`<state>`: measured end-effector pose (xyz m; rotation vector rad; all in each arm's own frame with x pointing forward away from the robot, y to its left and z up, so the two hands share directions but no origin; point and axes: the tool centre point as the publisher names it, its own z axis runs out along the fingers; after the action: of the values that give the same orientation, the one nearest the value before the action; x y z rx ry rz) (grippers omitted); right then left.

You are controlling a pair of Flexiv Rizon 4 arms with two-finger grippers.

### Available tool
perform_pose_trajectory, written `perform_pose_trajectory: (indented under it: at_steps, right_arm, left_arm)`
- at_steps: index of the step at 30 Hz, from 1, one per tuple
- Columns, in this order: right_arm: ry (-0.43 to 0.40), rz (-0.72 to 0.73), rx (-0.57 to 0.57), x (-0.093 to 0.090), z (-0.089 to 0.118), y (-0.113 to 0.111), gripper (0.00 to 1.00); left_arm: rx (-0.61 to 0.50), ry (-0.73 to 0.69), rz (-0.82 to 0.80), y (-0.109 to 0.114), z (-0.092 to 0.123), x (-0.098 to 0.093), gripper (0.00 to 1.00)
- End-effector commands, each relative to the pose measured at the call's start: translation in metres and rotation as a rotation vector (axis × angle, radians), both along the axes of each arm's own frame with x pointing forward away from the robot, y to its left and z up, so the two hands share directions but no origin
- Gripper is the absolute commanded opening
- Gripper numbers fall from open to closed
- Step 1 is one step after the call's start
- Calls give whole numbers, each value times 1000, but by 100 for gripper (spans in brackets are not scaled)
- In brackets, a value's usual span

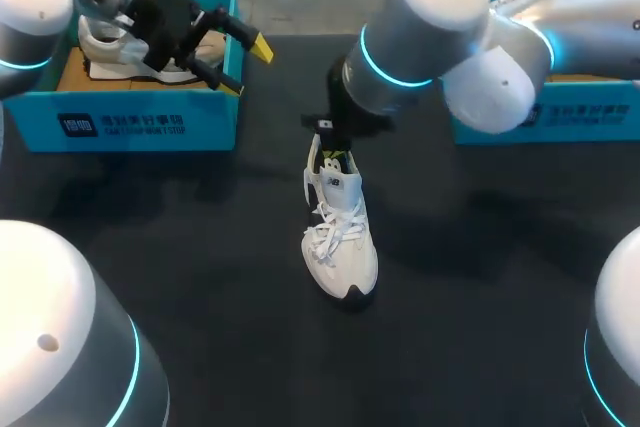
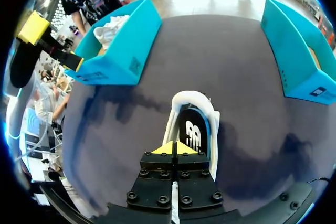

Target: Take the shoe out of the shoebox, open the shoe tongue, remove and reinsert the insole, then place the shoe into the shoebox

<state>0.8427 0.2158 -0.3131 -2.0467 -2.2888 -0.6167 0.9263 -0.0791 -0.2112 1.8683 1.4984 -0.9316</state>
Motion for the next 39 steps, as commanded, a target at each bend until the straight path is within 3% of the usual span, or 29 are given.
perform_pose_trajectory:
  at_steps: [1, 8, 23, 39]
  right_arm:
    - [10, -31, -46, -3, 3, 4, 0]
    - [52, -51, -75, -6, 1, 8, 0]
    - [178, -84, -179, -4, -30, 7, 0]
    - [167, -98, -311, -16, -33, -4, 0]
  left_arm:
    - [-1, -9, 1, 4, 9, -1, 100]
    - [-1, -9, 1, 4, 9, -1, 100]
    - [-1, -9, 1, 4, 9, -1, 100]
    - [-1, -9, 1, 4, 9, -1, 100]
